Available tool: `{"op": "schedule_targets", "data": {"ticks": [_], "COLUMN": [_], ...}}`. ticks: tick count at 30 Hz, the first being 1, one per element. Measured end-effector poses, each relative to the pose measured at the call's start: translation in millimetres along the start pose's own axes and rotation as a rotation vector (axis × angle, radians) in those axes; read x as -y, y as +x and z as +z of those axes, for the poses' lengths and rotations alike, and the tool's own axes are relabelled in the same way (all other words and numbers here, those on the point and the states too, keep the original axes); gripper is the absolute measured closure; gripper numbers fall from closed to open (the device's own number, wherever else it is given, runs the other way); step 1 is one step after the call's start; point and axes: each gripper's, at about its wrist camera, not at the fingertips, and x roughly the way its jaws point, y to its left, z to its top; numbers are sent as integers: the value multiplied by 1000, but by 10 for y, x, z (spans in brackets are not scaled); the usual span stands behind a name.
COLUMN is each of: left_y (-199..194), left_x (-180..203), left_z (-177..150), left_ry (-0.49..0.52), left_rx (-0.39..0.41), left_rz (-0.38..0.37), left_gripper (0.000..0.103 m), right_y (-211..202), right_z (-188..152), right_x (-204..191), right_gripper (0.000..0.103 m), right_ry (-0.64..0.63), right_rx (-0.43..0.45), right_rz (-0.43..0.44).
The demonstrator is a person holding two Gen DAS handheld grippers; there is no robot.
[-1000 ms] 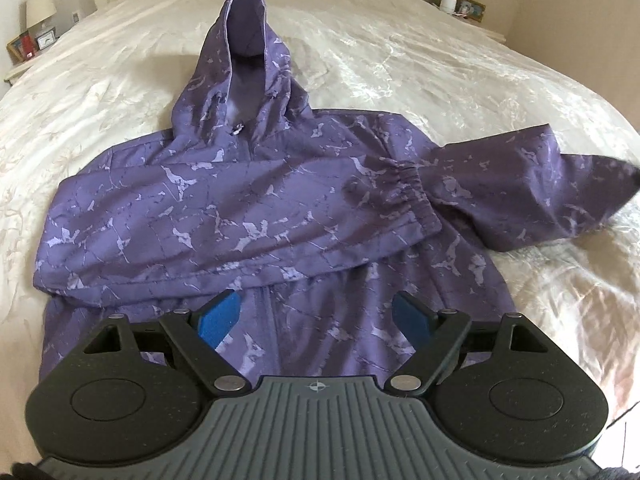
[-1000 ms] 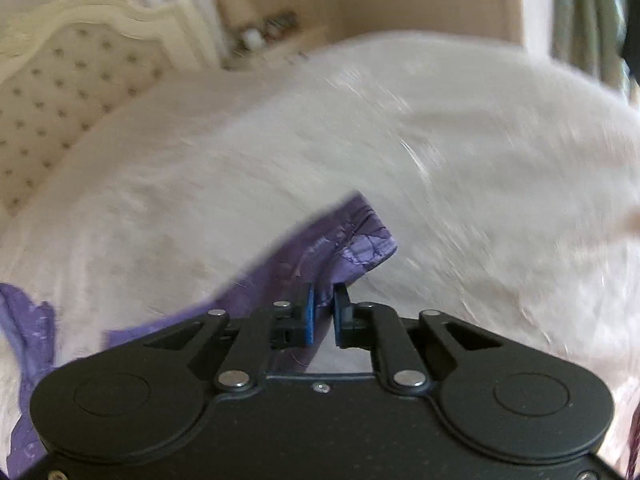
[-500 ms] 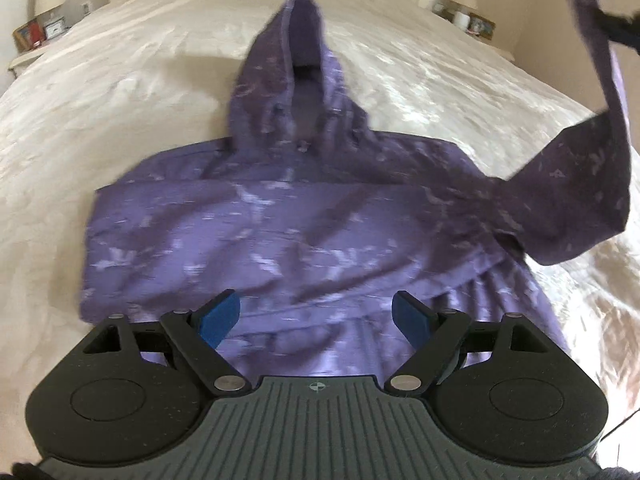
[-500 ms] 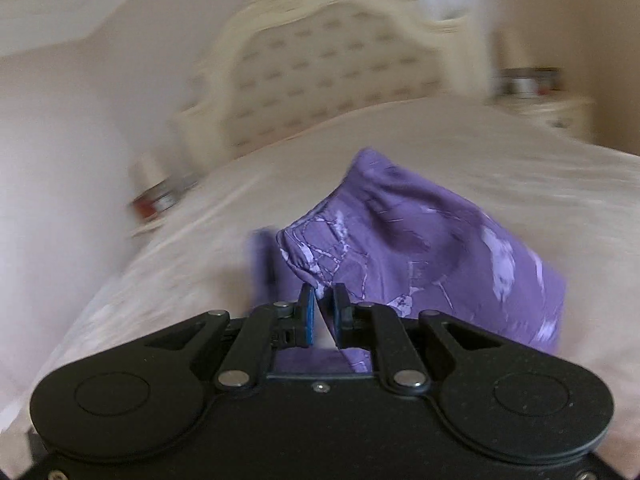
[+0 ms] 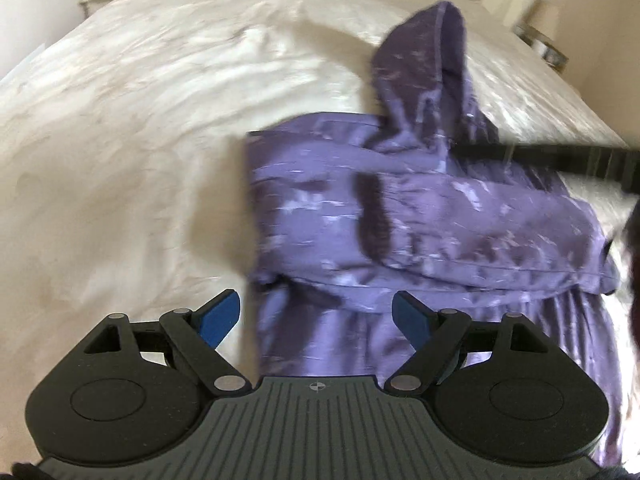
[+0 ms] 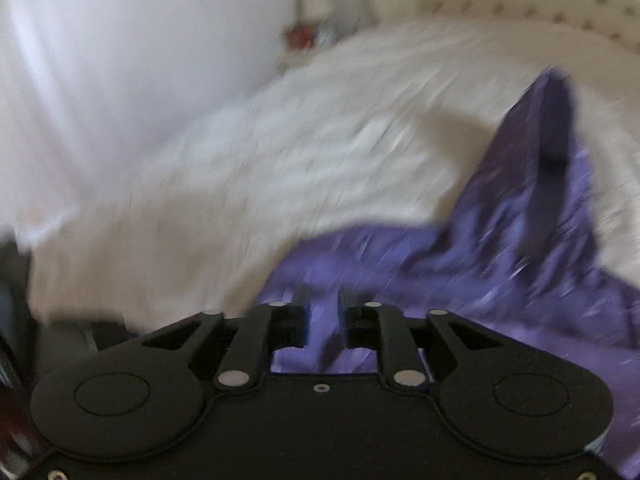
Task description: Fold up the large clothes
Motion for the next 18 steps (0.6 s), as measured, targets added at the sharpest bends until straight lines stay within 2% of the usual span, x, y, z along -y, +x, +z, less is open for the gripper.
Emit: {"op": "schedule_targets", "data": {"ticks": [1,4,6,9,13,18], "left_y": [-8,-30,-10,135,464,1017], "left_x": [-45,-114,-118,-34,214,490], "left_z": [13,81,150,314,501,617], "left_ry": [-11,-40,-59,-83,-60,-43], "left_rx": [1,16,29,23,2,-103], "left_rz": [2,-13,-41,-109,-181,-205], "left_gripper": [20,20,20,20,20,21], "right_y": [28,-37,-135,-339,-562,-837], "right_z": [-57,-188,-254,-411,-658,-955], "right_x": [-53,-124,-42,150,537,892], "right_gripper": [59,47,47,45,43,43], "right_ry": [-17,-18,8,44,135,253], "right_rx": [-23,-38,-42,-62,-99,-124], "right_rz": [6,16,-19,-119,-239,-337]}}
